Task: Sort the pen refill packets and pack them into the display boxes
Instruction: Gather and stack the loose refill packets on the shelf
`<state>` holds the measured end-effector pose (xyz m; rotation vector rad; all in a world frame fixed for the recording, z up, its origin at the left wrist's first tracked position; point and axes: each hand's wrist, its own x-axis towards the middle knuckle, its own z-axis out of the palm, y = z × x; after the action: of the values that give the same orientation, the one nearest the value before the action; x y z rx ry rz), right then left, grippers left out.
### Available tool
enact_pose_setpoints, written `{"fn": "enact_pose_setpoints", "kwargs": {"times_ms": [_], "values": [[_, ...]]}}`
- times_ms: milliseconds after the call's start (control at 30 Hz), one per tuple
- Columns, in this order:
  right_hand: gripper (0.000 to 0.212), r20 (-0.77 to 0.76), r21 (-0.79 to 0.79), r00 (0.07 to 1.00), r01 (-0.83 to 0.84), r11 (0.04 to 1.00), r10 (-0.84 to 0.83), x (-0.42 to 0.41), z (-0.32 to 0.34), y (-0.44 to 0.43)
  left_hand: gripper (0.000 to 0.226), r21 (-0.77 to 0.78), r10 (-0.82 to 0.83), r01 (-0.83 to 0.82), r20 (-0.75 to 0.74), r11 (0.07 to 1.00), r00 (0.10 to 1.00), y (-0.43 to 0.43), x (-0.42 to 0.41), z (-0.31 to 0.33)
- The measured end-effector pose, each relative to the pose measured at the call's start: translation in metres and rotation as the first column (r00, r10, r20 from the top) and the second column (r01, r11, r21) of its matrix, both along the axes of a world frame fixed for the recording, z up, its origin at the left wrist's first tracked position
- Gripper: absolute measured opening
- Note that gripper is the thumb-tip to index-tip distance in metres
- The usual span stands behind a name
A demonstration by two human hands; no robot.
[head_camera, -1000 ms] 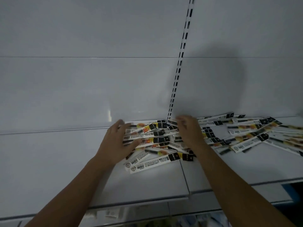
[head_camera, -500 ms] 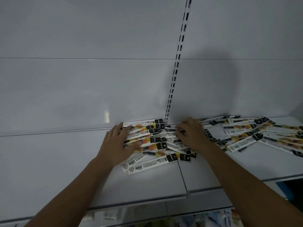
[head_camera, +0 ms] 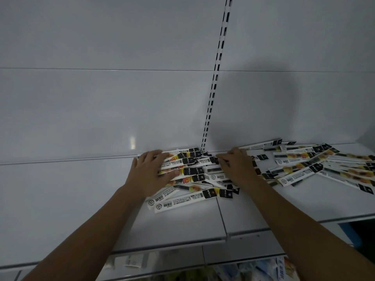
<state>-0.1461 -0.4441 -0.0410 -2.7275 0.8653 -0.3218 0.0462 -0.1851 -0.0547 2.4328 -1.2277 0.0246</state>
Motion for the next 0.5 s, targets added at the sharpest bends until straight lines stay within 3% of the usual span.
{"fn": "enact_pose_setpoints", "kwargs": {"times_ms": [133, 267, 400, 500], "values": [[0.029, 0.058, 0.091, 0.998, -0.002, 0.996, -0.004, 0.009, -0.002, 0.017, 0.088, -0.064, 0.000, -0.005, -0.070, 0.998, 0.998, 0.001, 0.001, 0.000], [0.033, 0.208, 0.293, 0.978, -0.090, 0.952, 0.029, 0.001, 0.002, 0.011, 0.081, -0.136, 0.022, -0.048, -0.183, 0.990, 0.983, 0.009, 0.002, 0.004], [0.019, 0.106, 0.198, 0.993, -0.077, 0.977, 0.056, -0.016, -0.002, -0.011, 0.084, -0.112, -0.040, 0.024, -0.148, 0.993, 0.988, 0.016, 0.007, 0.003], [0.026, 0.107, 0.221, 0.987, -0.139, 0.965, 0.118, -0.021, -0.008, -0.018, 0.091, -0.056, -0.048, 0.045, -0.059, 0.997, 0.997, 0.014, 0.005, -0.005]]}}
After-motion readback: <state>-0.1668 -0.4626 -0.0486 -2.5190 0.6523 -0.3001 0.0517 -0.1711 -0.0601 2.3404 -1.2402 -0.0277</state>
